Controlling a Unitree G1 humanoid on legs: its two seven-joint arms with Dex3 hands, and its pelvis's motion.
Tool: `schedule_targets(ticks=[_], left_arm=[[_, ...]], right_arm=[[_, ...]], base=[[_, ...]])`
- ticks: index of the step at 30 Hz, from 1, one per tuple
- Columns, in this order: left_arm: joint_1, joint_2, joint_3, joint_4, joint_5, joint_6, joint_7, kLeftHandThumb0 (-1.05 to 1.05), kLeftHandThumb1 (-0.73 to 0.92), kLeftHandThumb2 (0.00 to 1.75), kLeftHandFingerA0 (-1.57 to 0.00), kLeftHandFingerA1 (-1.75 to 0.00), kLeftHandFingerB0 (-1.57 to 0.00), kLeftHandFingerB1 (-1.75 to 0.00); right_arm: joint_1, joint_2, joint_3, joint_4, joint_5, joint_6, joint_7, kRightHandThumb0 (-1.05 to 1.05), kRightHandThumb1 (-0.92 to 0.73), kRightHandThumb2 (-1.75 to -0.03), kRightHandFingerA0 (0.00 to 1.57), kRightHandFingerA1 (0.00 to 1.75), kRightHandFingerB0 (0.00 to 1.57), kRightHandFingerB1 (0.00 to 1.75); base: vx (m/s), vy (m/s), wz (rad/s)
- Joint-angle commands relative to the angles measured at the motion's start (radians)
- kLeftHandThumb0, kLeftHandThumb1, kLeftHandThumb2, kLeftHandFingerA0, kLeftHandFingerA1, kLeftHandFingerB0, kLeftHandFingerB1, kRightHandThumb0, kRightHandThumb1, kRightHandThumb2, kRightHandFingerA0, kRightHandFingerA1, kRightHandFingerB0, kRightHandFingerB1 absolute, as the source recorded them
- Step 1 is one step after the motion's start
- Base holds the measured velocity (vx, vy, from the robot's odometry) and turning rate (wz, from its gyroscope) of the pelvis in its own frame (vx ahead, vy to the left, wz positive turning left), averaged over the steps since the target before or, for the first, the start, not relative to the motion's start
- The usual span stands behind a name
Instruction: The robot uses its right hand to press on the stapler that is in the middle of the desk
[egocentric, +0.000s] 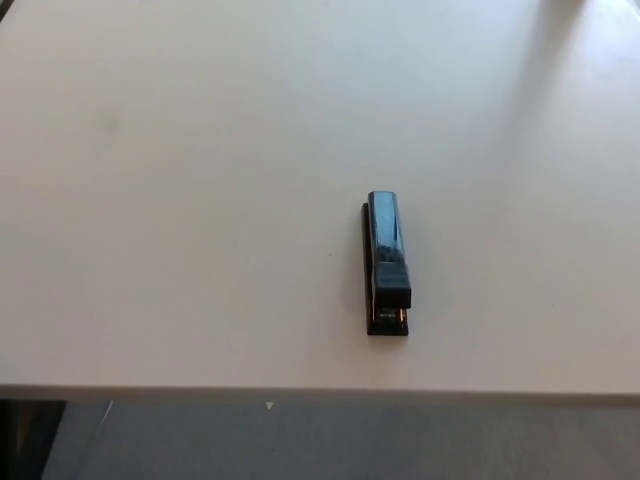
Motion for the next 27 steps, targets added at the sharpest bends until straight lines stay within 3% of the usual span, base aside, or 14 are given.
schedule_targets(ticks=[1, 3, 6, 8, 11, 14, 16, 18, 20, 22, 24, 26, 27], left_arm=[[0.006, 0.02, 0.003, 0.009, -0.016, -0.026, -0.017, -0.57, 0.88, 1.03, 0.0, -0.24, 0.0, -0.19], [0.005, 0.021, 0.004, 0.006, -0.02, -0.018, -0.02, -0.58, 0.88, 1.03, 0.0, -0.23, 0.0, -0.18], [0.002, 0.027, 0.0, 0.006, -0.017, -0.029, -0.027, -0.58, 0.88, 1.03, 0.0, -0.24, 0.0, -0.18], [-0.001, 0.026, 0.0, 0.003, -0.02, -0.024, -0.027, -0.58, 0.88, 1.02, 0.0, -0.23, 0.0, -0.18], [-0.011, 0.035, -0.004, 0.006, -0.017, -0.018, -0.026, -0.57, 0.88, 1.02, 0.0, -0.22, 0.0, -0.17], [-0.014, 0.039, -0.008, 0.01, -0.013, -0.016, -0.024, -0.57, 0.88, 1.03, 0.0, -0.25, 0.0, -0.19], [-0.015, 0.038, -0.007, 0.014, -0.015, -0.021, -0.023, -0.59, 0.88, 1.04, 0.0, -0.25, 0.0, -0.2], [-0.017, 0.036, -0.007, 0.017, -0.016, -0.023, -0.022, -0.58, 0.86, 1.02, 0.0, -0.25, 0.0, -0.2], [-0.017, 0.033, -0.004, 0.015, -0.022, -0.02, -0.028, -0.58, 0.86, 1.02, 0.0, -0.24, 0.0, -0.2], [-0.014, 0.032, -0.003, 0.013, -0.023, -0.019, -0.03, -0.58, 0.87, 1.02, 0.0, -0.23, 0.0, -0.19], [-0.016, 0.034, -0.004, 0.013, -0.021, -0.014, -0.029, -0.58, 0.87, 1.02, 0.0, -0.23, 0.0, -0.18], [-0.017, 0.035, -0.003, 0.013, -0.025, -0.013, -0.038, -0.59, 0.88, 1.02, 0.0, -0.21, 0.0, -0.17], [-0.019, 0.035, -0.002, 0.017, -0.025, -0.017, -0.039, -0.58, 0.87, 1.02, 0.0, -0.22, 0.0, -0.18]], right_arm=[[0.032, -0.062, -0.116, -0.022, 0.133, -0.047, -0.048, -0.17, -0.77, -0.63, 1.18, 0.94, 0.71, 1.02], [0.04, -0.082, -0.131, -0.026, 0.121, -0.061, -0.078, -0.23, -0.78, -0.62, 1.19, 0.91, 0.71, 1.04], [0.048, -0.122, -0.209, -0.046, 0.172, -0.087, -0.111, -0.24, -0.81, -0.63, 1.18, 1.01, 0.72, 1.13], [0.05, -0.147, -0.248, -0.064, 0.193, -0.117, -0.135, -0.21, -0.81, -0.67, 1.12, 1.08, 0.69, 1.09], [-0.001, -0.212, -0.37, -0.118, 0.287, -0.135, -0.155, -0.28, -0.8, -0.64, 1.18, 1.15, 0.68, 1.16], [-0.051, -0.27, -0.413, -0.217, 0.302, -0.11, -0.164, -0.24, -0.83, -0.65, 1.18, 1.2, 0.66, 1.26], [-0.081, -0.294, -0.437, -0.292, 0.327, -0.128, -0.094, -0.25, -0.82, -0.64, 1.18, 1.15, 0.64, 1.18], [-0.106, -0.312, -0.425, -0.398, 0.306, -0.081, -0.132, -0.23, -0.74, -0.73, 1.24, 1.09, 0.74, 1.26], [-0.141, -0.313, -0.406, -0.605, 0.323, 0.011, -0.141, -0.19, -0.72, -0.78, 1.23, 1.19, 0.7, 1.14], [-0.154, -0.312, -0.372, -0.77, 0.31, 0.087, -0.169, -0.21, -0.75, -0.75, 1.23, 1.2, 0.64, 1.15], [-0.217, -0.327, -0.348, -0.812, 0.325, 0.074, -0.144, -0.16, -0.7, -0.79, 1.25, 1.18, 0.77, 1.15], [-0.289, -0.336, -0.296, -0.907, 0.34, 0.113, -0.128, -0.14, -0.63, -0.93, 1.25, 1.16, 0.8, 1.24], [-0.323, -0.346, -0.269, -0.951, 0.347, 0.161, -0.134, -0.14, -0.55, -1.06, 1.26, 1.15, 0.9, 1.12]], base=[[0.0, 0.0, 0.0], [0.0, 0.0, 0.0], [0.0, 0.0, 0.0], [0.0, 0.0, 0.0], [0.0, 0.0, 0.0], [0.0, 0.0, 0.0], [0.0, 0.0, 0.0], [0.0, 0.0, 0.0], [0.0, 0.0, 0.0], [0.0, 0.0, 0.0], [0.0, 0.0, 0.0], [0.0, 0.0, 0.0], [0.0, 0.0, 0.0]])
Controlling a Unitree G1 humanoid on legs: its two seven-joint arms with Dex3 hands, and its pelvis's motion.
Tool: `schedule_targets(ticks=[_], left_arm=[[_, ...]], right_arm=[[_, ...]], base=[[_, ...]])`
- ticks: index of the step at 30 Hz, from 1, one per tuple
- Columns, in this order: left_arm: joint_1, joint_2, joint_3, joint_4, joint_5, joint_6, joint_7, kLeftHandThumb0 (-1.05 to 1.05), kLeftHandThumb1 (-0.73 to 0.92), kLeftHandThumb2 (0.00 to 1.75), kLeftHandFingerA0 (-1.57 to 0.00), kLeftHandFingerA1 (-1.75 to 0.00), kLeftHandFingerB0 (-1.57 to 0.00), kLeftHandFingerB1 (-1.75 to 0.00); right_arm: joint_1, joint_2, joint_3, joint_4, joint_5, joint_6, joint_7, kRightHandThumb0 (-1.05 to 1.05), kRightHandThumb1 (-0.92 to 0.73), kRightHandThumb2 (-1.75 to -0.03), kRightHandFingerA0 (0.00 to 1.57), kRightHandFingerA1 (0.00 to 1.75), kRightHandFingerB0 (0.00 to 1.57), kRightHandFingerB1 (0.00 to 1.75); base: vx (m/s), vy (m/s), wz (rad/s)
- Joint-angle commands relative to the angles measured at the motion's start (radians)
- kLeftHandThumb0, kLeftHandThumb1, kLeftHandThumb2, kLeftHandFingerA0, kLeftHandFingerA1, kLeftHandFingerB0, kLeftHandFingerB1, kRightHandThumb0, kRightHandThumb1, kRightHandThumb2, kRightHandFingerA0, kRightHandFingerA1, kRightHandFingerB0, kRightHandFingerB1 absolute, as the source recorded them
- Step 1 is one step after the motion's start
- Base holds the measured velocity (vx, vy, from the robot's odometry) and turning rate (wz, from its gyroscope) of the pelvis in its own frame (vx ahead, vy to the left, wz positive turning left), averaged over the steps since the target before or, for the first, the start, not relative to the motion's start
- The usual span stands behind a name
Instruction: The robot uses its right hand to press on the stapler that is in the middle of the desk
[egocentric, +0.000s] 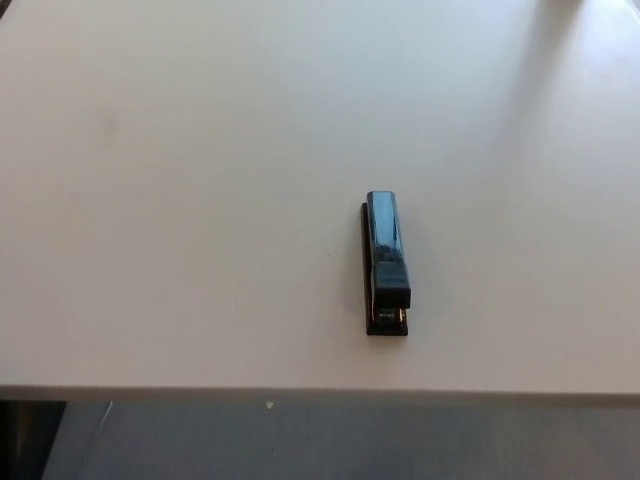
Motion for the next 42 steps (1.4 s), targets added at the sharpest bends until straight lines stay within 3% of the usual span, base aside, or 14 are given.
schedule_targets(ticks=[1, 7, 12, 13, 15, 19, 22, 25, 26, 34, 38, 40, 41, 42], left_arm=[[-0.006, 0.022, 0.002, 0.009, -0.014, -0.02, -0.023, -0.58, 0.86, 1.01, 0.0, -0.22, 0.0, -0.18], [-0.011, 0.025, -0.011, 0.002, -0.002, -0.01, -0.017, -0.57, 0.88, 1.01, 0.0, -0.21, 0.0, -0.17], [-0.007, 0.023, -0.01, -0.001, -0.005, -0.019, -0.029, -0.56, 0.87, 1.0, 0.0, -0.2, 0.0, -0.17], [-0.007, 0.023, -0.009, -0.001, -0.006, -0.018, -0.029, -0.56, 0.87, 1.0, 0.0, -0.2, 0.0, -0.17], [-0.007, 0.022, -0.008, -0.002, -0.01, -0.019, -0.035, -0.57, 0.87, 1.01, 0.0, -0.19, 0.0, -0.16], [-0.004, 0.016, -0.009, -0.002, -0.009, -0.022, -0.036, -0.57, 0.85, 1.01, 0.0, -0.21, 0.0, -0.18], [-0.002, 0.015, -0.011, 0.001, -0.007, -0.033, -0.036, -0.55, 0.85, 1.0, 0.0, -0.22, 0.0, -0.19], [-0.006, 0.016, -0.013, 0.001, -0.006, -0.022, -0.033, -0.55, 0.85, 1.0, 0.0, -0.2, 0.0, -0.18], [-0.008, 0.015, -0.013, 0.002, -0.007, -0.021, -0.033, -0.54, 0.85, 1.0, 0.0, -0.2, 0.0, -0.18], [-0.007, 0.016, -0.016, 0.001, -0.01, -0.021, -0.035, -0.55, 0.85, 1.01, 0.0, -0.21, 0.0, -0.19], [-0.011, 0.017, -0.015, 0.006, -0.012, -0.017, -0.031, -0.53, 0.84, 1.01, 0.0, -0.24, 0.0, -0.21], [-0.005, 0.015, -0.013, 0.002, -0.016, -0.025, -0.047, -0.54, 0.85, 1.01, 0.0, -0.23, 0.0, -0.2], [-0.006, 0.014, -0.013, 0.002, -0.016, -0.026, -0.045, -0.45, 0.92, 0.88, -0.01, -0.18, 0.0, -0.13], [-0.007, 0.014, -0.012, 0.001, -0.017, -0.025, -0.044, -0.45, 0.92, 0.88, -0.01, -0.18, 0.0, -0.13]], right_arm=[[-0.206, -0.09, 0.124, -0.46, 0.125, 0.243, -0.034, -0.11, -0.52, -1.11, 1.26, 1.13, 0.92, 1.07], [-0.439, -0.077, 0.281, -0.54, 0.1, 0.34, -0.052, -0.01, -0.53, -1.16, 1.27, 1.19, 0.82, 1.19], [-0.596, -0.007, 0.437, -0.559, 0.101, 0.36, 0.064, 0.06, -0.54, -1.24, 1.25, 1.24, 0.76, 1.25], [-0.609, 0.008, 0.461, -0.565, 0.082, 0.361, 0.058, 0.08, -0.55, -1.16, 1.24, 1.19, 0.83, 1.18], [-0.636, 0.071, 0.515, -0.57, 0.078, 0.36, 0.065, 0.11, -0.71, -0.91, 1.16, 1.01, 0.74, 1.06], [-0.638, 0.175, 0.63, -0.575, 0.056, 0.319, 0.13, 0.07, -0.65, -0.91, 1.25, 0.95, 0.88, 0.96], [-0.629, 0.246, 0.716, -0.633, 0.03, 0.342, 0.11, 0.06, -0.62, -0.97, 1.28, 1.02, 0.88, 0.99], [-0.617, 0.362, 0.842, -0.719, -0.024, 0.407, 0.037, -0.02, -0.72, -0.84, 1.3, 1.05, 0.81, 1.1], [-0.622, 0.393, 0.872, -0.708, -0.038, 0.408, 0.035, -0.02, -0.75, -0.81, 1.27, 1.1, 0.74, 1.17], [-0.674, 0.592, 0.963, -0.394, -0.113, 0.292, 0.058, -0.16, -0.78, -0.64, 1.33, 0.92, 0.77, 1.07], [-0.685, 0.664, 0.981, -0.279, -0.162, 0.271, 0.022, -0.14, -0.77, -0.69, 1.3, 1.04, 0.79, 1.05], [-0.676, 0.711, 0.988, -0.193, -0.172, 0.238, 0.032, -0.13, -0.78, -0.68, 1.28, 1.11, 0.73, 1.2], [-0.677, 0.722, 0.985, -0.169, -0.175, 0.227, 0.037, -0.12, -0.78, -0.7, 1.28, 1.13, 0.72, 1.22], [-0.677, 0.73, 0.981, -0.151, -0.173, 0.218, 0.041, -0.12, -0.78, -0.7, 1.28, 1.13, 0.72, 1.22]], base=[[0.0, 0.0, 0.0], [0.0, 0.0, 0.0], [0.0, 0.0, 0.0], [0.0, 0.0, 0.0], [0.0, 0.0, 0.0], [0.0, 0.0, 0.0], [0.0, 0.0, 0.0], [0.0, 0.0, 0.0], [0.0, 0.0, 0.0], [0.0, 0.0, 0.0], [0.0, 0.0, 0.0], [0.0, 0.0, 0.0], [0.0, 0.0, 0.0], [0.0, 0.0, 0.0]])
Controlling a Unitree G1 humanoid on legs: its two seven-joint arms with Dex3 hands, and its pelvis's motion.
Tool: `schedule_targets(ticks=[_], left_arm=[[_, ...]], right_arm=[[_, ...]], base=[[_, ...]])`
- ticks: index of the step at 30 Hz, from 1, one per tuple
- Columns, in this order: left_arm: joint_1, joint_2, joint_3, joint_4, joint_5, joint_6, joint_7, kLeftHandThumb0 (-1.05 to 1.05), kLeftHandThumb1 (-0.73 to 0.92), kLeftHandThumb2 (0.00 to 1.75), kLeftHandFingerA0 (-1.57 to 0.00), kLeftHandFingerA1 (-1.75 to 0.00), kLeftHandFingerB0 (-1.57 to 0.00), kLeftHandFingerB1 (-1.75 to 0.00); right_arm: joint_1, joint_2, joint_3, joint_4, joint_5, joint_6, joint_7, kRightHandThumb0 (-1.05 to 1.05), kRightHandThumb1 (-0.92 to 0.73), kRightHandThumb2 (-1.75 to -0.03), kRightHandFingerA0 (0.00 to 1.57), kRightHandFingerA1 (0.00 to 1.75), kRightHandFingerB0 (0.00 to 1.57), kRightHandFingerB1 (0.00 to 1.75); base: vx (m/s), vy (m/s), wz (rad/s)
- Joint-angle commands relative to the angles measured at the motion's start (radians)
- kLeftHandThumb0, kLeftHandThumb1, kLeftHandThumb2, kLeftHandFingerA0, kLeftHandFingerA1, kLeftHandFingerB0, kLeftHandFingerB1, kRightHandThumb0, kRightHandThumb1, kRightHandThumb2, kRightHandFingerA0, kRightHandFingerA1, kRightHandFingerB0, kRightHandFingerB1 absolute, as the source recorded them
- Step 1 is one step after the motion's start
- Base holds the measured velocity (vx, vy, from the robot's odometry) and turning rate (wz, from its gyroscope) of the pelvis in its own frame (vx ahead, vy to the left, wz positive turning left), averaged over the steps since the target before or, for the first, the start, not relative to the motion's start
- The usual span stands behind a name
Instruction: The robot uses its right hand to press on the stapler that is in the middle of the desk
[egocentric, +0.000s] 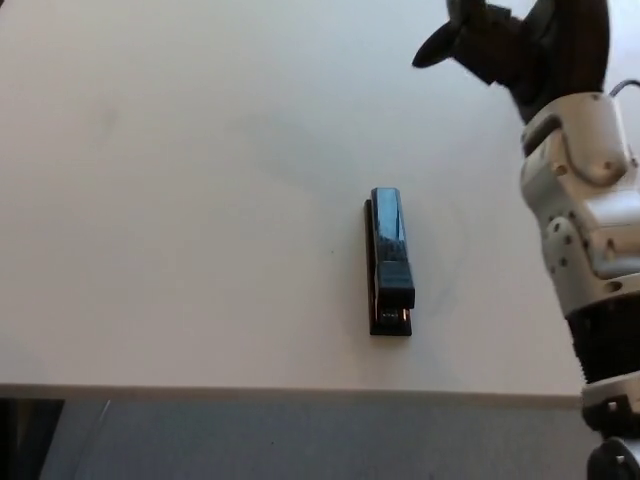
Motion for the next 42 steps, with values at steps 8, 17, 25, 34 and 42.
schedule_targets(ticks=[8, 17, 25, 34, 42], left_arm=[[0.008, 0.017, -0.002, -0.003, -0.01, -0.032, -0.012, -0.47, 0.92, 0.93, -0.01, -0.19, -0.01, -0.15], [-0.001, 0.016, -0.005, 0.01, -0.006, -0.036, -0.005, -0.49, 0.92, 0.9, 0.0, -0.19, 0.0, -0.15], [-0.001, 0.015, -0.012, 0.001, -0.005, -0.038, -0.011, -0.42, 0.92, 0.88, 0.0, -0.16, 0.0, -0.15], [-0.003, 0.02, -0.016, 0.002, -0.003, -0.027, -0.005, -0.44, 0.92, 0.88, 0.0, -0.18, 0.0, -0.15], [0.006, 0.022, -0.026, 0.006, 0.004, -0.031, 0.002, -0.46, 0.92, 0.9, -0.01, -0.18, -0.01, -0.16]], right_arm=[[-0.005, 0.136, -0.017, 0.369, -0.098, -0.175, -0.013, -0.14, -0.7, -0.86, 1.26, 1.11, 0.84, 1.06], [0.002, 0.183, -0.044, 0.567, -0.116, -0.248, 0.02, -0.13, -0.68, -0.89, 1.27, 1.1, 0.84, 1.15], [0.017, 0.209, -0.043, 0.627, -0.141, -0.233, -0.008, -0.12, -0.71, -0.83, 1.26, 1.06, 0.81, 1.09], [0.037, 0.208, -0.067, 0.662, -0.143, -0.226, 0.003, -0.1, -0.68, -0.88, 1.25, 1.07, 0.78, 1.12], [0.094, 0.222, -0.019, 0.709, -0.2, -0.246, -0.009, -0.12, -0.69, -0.78, 1.27, 1.07, 0.82, 1.1]], base=[[0.0, 0.0, 0.0], [0.0, 0.0, 0.0], [0.0, 0.0, 0.0], [0.0, 0.0, 0.0], [0.0, 0.0, 0.0]])
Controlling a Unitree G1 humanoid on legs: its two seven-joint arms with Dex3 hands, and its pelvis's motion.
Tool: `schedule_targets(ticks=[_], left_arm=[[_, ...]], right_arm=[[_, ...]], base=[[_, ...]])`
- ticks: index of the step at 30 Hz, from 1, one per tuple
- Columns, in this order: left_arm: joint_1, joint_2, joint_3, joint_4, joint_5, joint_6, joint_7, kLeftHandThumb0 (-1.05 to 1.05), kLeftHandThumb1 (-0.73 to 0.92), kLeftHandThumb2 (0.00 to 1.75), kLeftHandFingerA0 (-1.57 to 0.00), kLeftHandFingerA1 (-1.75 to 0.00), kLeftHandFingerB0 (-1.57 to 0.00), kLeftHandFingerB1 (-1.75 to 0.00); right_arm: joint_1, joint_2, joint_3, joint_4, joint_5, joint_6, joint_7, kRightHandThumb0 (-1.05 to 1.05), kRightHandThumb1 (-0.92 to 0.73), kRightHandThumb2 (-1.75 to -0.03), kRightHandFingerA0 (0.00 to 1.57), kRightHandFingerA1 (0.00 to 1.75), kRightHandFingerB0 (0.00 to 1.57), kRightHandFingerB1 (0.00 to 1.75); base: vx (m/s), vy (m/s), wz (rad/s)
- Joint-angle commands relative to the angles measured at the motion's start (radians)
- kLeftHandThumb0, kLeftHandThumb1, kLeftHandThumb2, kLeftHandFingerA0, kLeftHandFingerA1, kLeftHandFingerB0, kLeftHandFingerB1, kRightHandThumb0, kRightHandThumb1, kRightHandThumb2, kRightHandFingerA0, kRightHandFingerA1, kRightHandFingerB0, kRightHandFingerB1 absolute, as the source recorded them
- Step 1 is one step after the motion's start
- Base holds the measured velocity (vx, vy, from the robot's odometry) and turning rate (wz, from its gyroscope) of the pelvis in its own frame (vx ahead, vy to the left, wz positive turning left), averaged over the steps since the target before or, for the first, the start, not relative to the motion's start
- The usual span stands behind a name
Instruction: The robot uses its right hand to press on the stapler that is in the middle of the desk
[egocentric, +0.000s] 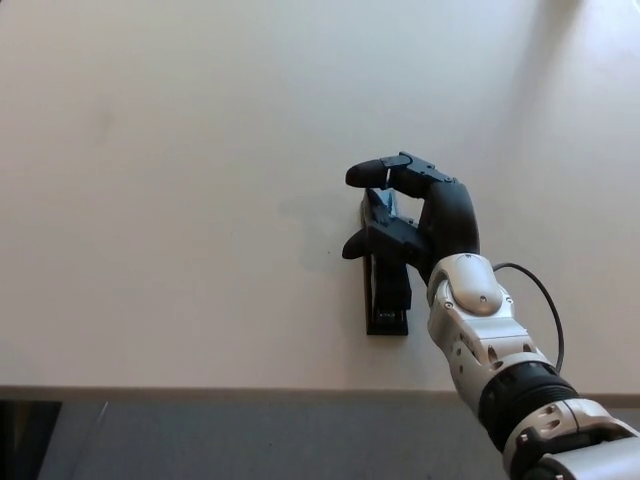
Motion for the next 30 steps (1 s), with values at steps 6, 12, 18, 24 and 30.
schedule_targets(ticks=[6, 12, 18, 24, 30], left_arm=[[0.032, 0.015, -0.009, 0.002, 0.003, -0.011, 0.01, -0.49, 0.92, 0.89, 0.0, -0.18, 0.0, -0.16], [0.156, -0.004, -0.023, -0.004, 0.014, -0.025, 0.015, -0.49, 0.92, 0.86, -0.01, -0.19, -0.01, -0.17], [0.264, -0.015, -0.052, 0.014, 0.04, -0.14, -0.011, -0.42, 0.92, 0.91, -0.03, -0.28, -0.01, -0.22], [0.298, -0.016, -0.057, 0.031, 0.033, -0.202, -0.041, -0.43, 0.92, 0.91, -0.03, -0.29, 0.0, -0.19], [0.297, -0.014, -0.061, 0.032, 0.029, -0.204, -0.041, -0.43, 0.92, 0.91, -0.03, -0.29, 0.0, -0.19]], right_arm=[[0.16, 0.072, 0.074, 0.088, -0.082, 0.017, -0.006, -0.07, -0.7, -0.82, 1.24, 1.1, 0.81, 1.18], [0.367, 0.084, 0.212, 0.142, -0.193, 0.012, -0.051, -0.12, -0.77, -0.72, 1.25, 1.09, 0.78, 1.07], [0.529, 0.083, 0.276, 0.19, -0.22, 0.032, -0.078, -0.18, -0.8, -0.64, 1.19, 1.1, 0.72, 1.08], [0.601, 0.065, 0.286, 0.214, -0.208, 0.053, -0.063, -0.2, -0.81, -0.64, 1.21, 1.08, 0.74, 1.01], [0.601, 0.065, 0.294, 0.216, -0.202, 0.047, -0.066, -0.2, -0.81, -0.64, 1.21, 1.08, 0.74, 1.01]], base=[[0.0, 0.0, 0.0], [0.0, 0.0, 0.0], [0.0, 0.0, 0.0], [0.0, 0.0, 0.0], [0.0, 0.0, 0.0]])
